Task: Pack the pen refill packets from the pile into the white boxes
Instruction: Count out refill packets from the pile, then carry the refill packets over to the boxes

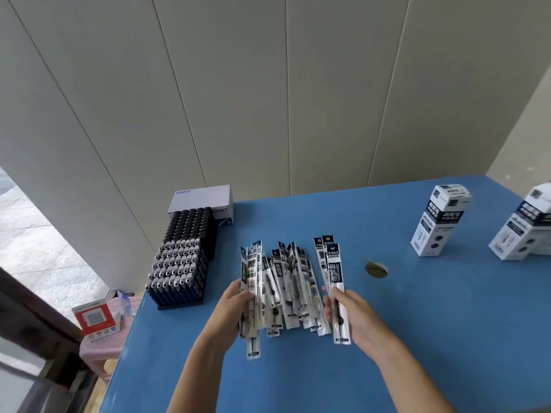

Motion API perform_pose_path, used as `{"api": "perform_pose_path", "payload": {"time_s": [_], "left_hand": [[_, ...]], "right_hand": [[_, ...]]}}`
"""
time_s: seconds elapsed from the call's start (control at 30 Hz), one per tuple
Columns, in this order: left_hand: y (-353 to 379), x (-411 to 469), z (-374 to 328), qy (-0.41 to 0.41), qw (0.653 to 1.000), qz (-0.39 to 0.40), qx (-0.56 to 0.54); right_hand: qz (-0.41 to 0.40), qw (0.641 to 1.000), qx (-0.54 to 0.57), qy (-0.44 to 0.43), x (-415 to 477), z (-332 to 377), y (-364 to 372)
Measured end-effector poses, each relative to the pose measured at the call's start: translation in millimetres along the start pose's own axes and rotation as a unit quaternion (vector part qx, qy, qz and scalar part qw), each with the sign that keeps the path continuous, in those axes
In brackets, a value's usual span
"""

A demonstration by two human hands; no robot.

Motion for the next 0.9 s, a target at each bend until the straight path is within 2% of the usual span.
{"api": "perform_pose_path", "payload": {"time_s": [0.1, 0.4, 0.53, 0.73, 0.9], "left_hand": [[37.1, -7.3, -9.3, -0.005, 0.999, 0.033, -0.011], [185.5, -20.1, -16.5, -0.012, 0.996, 0.078, -0.049], [260.0, -31.6, -16.6, 0.002, 0.994, 0.095, -0.059], [352.0, -35.9, -15.2, 0.018, 0.997, 0.073, -0.014], [412.0, -40.4, -31.0, 0.070, 0.995, 0.074, 0.012]], "right_hand": [[-0.006, 1.000, 0.022, -0.005, -6.4, 8.8, -23.5], [-0.037, 0.992, -0.112, -0.049, -38.9, 58.5, -143.1], [-0.056, 0.973, -0.210, -0.078, -58.3, 86.8, -209.3], [-0.098, 0.940, -0.299, -0.133, -71.2, 122.9, -296.4], [-0.137, 0.910, -0.349, -0.179, -78.5, 165.7, -340.1]]}}
Point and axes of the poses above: each hand's wrist, its own x-axis towards the middle knuckle, its own y-axis out of the palm, z = x × y, the point moved 6 cm from there along x, towards the middle knuckle, and after that the axes turned 2 degrees about x, right-handed, at the moved point
